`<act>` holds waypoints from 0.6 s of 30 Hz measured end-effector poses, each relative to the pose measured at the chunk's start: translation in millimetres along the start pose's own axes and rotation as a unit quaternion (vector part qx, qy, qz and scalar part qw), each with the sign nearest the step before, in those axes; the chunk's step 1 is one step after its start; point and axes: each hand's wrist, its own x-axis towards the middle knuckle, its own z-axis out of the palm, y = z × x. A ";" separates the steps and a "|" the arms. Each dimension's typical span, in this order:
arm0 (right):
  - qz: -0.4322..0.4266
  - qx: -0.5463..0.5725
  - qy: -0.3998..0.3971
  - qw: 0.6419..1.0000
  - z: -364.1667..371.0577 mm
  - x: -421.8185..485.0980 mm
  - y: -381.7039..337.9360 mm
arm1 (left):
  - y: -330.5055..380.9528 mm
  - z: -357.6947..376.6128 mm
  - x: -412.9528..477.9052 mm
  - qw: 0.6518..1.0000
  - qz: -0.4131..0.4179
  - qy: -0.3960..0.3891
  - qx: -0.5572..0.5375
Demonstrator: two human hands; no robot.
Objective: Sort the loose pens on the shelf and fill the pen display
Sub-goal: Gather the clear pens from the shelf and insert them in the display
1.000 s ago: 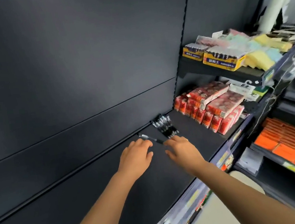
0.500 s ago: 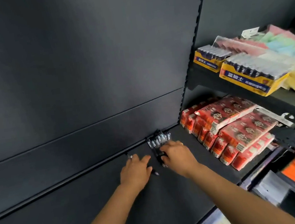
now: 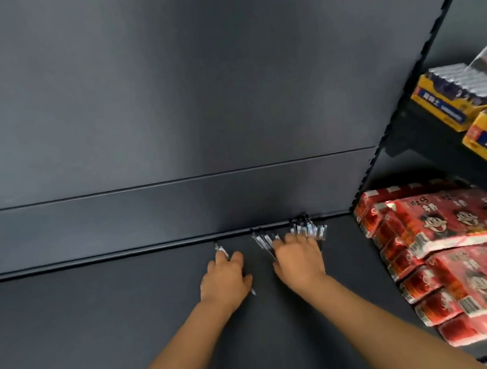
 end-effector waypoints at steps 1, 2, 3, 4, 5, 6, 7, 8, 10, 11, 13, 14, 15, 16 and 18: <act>-0.009 -0.001 -0.007 1.000 0.1 2.0 -5.3 | -0.7 -1.4 -0.1 1.000 -0.014 -0.002 -0.014; -0.017 0.002 -0.014 1.000 -0.2 3.1 -10.4 | -1.2 -2.6 0.1 0.999 -0.028 -0.004 -0.028; -0.022 0.010 -0.021 0.999 0.2 4.4 -15.6 | -2.3 -3.5 0.6 0.998 -0.044 -0.005 -0.042; -0.025 0.021 -0.026 0.999 1.7 5.6 -19.2 | -2.9 -4.4 0.9 0.997 -0.057 -0.003 -0.056; -0.026 0.030 -0.031 0.999 4.3 6.6 -22.6 | -4.3 -5.0 0.5 0.995 -0.066 -0.001 -0.069; -0.029 0.032 -0.034 0.998 7.7 6.9 -25.0 | -5.1 -5.0 0.2 0.995 -0.071 0.002 -0.075; -0.034 0.026 -0.036 0.998 11.0 6.0 -26.5 | -6.3 -3.7 -0.4 0.995 -0.071 0.005 -0.072; -0.040 0.017 -0.039 0.998 13.4 4.3 -28.8 | -7.9 -1.7 -1.6 0.996 -0.069 0.009 -0.061; -0.043 0.007 -0.050 0.998 14.2 1.1 -32.3 | -11.2 1.8 -5.8 0.997 -0.063 0.020 -0.031; -0.037 0.016 -0.061 0.997 13.1 1.4 -33.8 | -13.3 3.2 -7.6 0.998 -0.060 0.026 -0.021; -0.005 0.085 -0.086 0.993 10.5 4.5 -36.6 | -19.3 3.0 -8.7 0.998 -0.047 0.041 -0.029; 0.013 0.138 -0.094 0.986 9.1 6.0 -37.9 | -24.6 3.0 -7.3 0.996 -0.043 0.047 -0.055; 0.031 0.190 -0.097 0.976 6.7 5.3 -40.3 | -30.6 2.9 -6.2 0.992 -0.043 0.053 -0.109; 0.044 0.237 -0.093 0.966 4.1 4.2 -42.8 | -35.7 1.1 -5.5 0.980 -0.051 0.056 -0.184; 0.060 0.306 -0.075 0.947 -3.4 -0.7 -51.2 | -45.3 -4.8 -7.5 0.937 -0.074 0.056 -0.336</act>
